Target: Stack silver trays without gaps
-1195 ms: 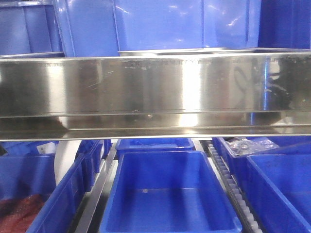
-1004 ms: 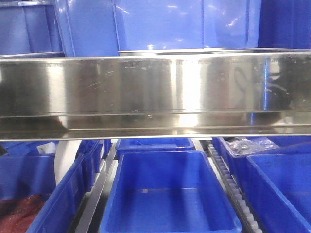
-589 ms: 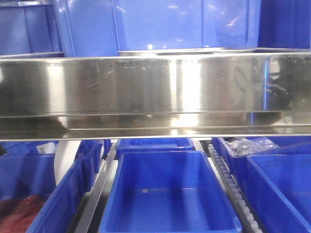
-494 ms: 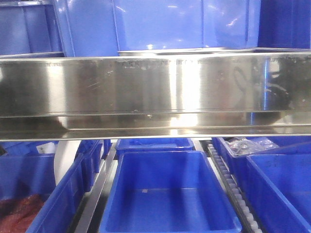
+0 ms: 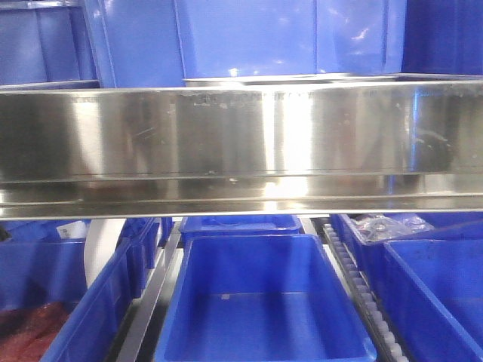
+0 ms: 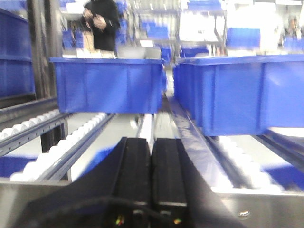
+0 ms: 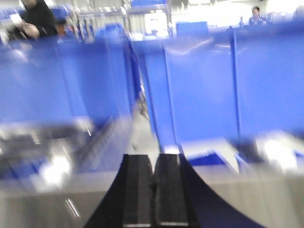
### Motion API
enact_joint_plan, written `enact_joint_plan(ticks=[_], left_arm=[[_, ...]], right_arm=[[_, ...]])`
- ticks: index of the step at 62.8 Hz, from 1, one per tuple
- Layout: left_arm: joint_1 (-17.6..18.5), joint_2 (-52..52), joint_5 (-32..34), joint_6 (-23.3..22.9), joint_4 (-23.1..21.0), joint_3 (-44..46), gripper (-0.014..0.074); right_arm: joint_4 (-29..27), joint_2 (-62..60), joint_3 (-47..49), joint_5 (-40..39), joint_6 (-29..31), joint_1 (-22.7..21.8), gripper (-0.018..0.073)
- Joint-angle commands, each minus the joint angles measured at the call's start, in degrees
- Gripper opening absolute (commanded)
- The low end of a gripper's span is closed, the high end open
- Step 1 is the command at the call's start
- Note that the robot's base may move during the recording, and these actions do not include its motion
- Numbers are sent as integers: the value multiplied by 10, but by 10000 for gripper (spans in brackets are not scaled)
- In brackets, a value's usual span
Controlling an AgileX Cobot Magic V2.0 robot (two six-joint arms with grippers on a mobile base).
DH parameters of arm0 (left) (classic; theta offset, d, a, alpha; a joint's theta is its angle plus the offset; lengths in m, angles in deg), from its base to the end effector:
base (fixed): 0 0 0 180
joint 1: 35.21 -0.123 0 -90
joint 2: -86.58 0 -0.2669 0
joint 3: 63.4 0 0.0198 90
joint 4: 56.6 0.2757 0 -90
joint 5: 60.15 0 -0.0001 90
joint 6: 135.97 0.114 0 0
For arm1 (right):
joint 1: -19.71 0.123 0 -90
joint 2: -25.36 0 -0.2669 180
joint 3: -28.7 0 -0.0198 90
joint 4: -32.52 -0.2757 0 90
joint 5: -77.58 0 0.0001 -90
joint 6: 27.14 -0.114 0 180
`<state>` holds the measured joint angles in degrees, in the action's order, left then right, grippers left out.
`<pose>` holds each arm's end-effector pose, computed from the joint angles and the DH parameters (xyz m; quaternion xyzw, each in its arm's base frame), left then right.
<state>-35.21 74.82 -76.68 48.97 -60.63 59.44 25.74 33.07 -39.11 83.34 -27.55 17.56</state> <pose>0.1025 -0.0023 0.3041 0.0137 0.6781 0.0001 0.7348 0.1102 -0.0028 0.2642 0.0483 0.6492 0.0370 0.7581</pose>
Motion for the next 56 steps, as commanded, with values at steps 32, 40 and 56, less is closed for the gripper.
enact_joint_plan(ticks=[32, 40, 56], left_arm=[[211, -427, -204, 86, -55, 430, 402], [286, -524, -227, 86, -57, 503, 402], [342, -719, -255, 21, -55, 669, 402]], right_arm=[[-3, 286, 307, 49, 14, 39, 612], [-3, 364, 376, 87, 14, 76, 612], [-3, 562, 597, 248, 14, 159, 612]])
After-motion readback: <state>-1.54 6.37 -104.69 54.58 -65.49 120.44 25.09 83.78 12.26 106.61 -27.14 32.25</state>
